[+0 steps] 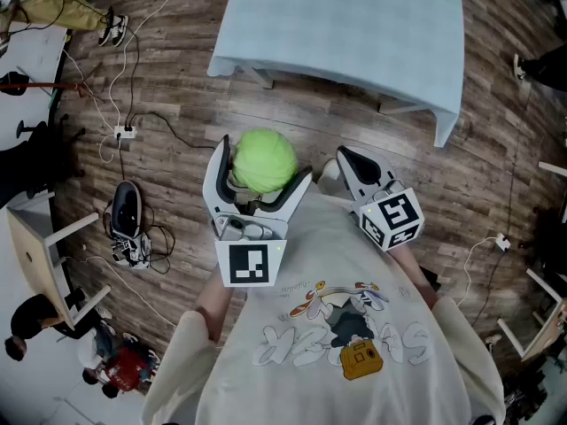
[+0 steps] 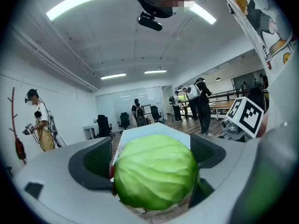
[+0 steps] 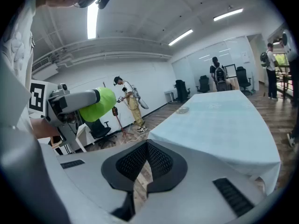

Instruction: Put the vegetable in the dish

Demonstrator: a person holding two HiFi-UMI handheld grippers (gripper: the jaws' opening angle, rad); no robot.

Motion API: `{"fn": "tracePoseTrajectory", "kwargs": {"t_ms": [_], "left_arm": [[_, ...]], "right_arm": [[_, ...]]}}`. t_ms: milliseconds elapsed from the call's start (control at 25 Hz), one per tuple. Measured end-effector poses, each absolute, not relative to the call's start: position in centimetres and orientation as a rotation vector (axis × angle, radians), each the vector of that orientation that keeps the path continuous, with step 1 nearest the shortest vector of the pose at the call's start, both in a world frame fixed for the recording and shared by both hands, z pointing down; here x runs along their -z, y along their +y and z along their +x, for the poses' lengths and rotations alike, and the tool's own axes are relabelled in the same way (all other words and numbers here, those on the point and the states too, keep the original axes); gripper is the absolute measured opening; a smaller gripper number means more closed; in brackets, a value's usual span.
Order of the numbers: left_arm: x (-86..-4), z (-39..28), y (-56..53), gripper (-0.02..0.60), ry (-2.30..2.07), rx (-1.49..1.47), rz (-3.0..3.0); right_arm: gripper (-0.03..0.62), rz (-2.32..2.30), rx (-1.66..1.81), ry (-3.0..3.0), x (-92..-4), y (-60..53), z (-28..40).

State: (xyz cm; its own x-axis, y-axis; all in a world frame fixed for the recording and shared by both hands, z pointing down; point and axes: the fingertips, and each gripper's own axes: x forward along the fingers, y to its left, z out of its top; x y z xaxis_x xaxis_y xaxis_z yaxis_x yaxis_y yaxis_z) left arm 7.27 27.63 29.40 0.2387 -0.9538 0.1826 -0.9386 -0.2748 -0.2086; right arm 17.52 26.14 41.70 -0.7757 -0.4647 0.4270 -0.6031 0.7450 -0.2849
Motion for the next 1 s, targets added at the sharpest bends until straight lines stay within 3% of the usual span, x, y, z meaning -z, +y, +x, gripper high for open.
{"fn": "tracePoseTrajectory", "kwargs": {"t_ms": [400, 1000], "left_arm": [[-28.3, 2.0, 34.2, 0.529, 1.818, 0.306, -2.445], [-26.6, 4.0, 32.1, 0.531, 1.808, 0.294, -2.396]], "right_arm": [[0.02, 0.794, -0.571, -2.635, -40.4, 32.9, 9.8], [0.02, 0.876, -0.579, -2.657, -40.0, 30.1, 12.4]]}}
